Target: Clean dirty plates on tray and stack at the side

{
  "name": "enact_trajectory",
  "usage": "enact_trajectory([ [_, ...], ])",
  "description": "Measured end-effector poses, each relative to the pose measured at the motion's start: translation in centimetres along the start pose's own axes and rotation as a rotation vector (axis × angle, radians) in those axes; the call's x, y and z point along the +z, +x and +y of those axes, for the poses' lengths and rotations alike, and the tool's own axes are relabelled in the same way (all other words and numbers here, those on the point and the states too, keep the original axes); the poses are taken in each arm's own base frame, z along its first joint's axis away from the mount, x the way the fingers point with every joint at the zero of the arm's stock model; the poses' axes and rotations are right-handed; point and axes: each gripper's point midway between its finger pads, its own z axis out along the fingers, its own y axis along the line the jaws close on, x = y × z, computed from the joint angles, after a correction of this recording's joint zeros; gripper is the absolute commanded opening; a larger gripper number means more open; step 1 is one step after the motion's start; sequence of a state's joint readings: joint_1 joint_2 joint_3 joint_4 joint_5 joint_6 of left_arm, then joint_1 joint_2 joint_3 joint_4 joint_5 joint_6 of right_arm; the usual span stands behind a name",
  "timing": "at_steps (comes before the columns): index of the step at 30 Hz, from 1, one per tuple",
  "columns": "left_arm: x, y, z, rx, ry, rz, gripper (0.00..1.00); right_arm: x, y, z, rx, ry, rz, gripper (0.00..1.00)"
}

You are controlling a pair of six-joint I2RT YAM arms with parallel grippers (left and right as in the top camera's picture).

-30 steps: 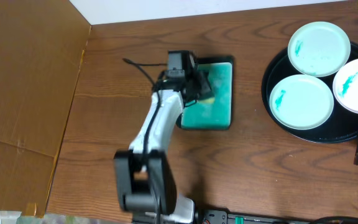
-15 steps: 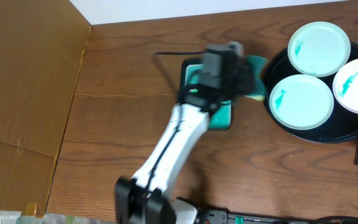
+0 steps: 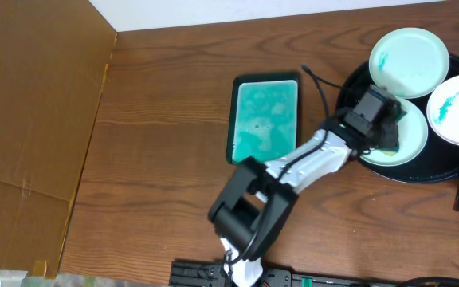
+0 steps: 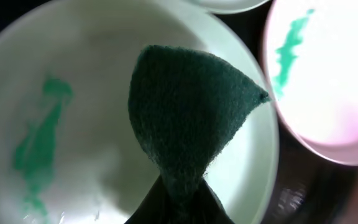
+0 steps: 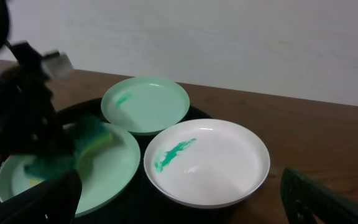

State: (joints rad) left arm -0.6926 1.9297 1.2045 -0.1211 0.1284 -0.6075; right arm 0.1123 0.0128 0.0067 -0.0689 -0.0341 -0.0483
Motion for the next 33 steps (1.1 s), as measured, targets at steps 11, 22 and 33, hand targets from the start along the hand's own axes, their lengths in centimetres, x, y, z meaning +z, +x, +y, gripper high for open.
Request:
enact_trajectory([
  [11,0.6,-0.4,0.9,-0.036,-0.066,-0.048,0.07,0.0,0.0,0.0,0.000,0.000,0.000,0.99],
  [22,0.6,-0.6,1.1,-0.128,-0.073,-0.066,0.07,-3.0,-11.1,3.2,-0.027,-0.194,-0.475,0.99],
  [33,1.2,-0.2,1.5,-0.142,-0.083,-0.056,0.08,-2.2,-14.9,0.7,0.013,-0.068,-0.258,0.99],
])
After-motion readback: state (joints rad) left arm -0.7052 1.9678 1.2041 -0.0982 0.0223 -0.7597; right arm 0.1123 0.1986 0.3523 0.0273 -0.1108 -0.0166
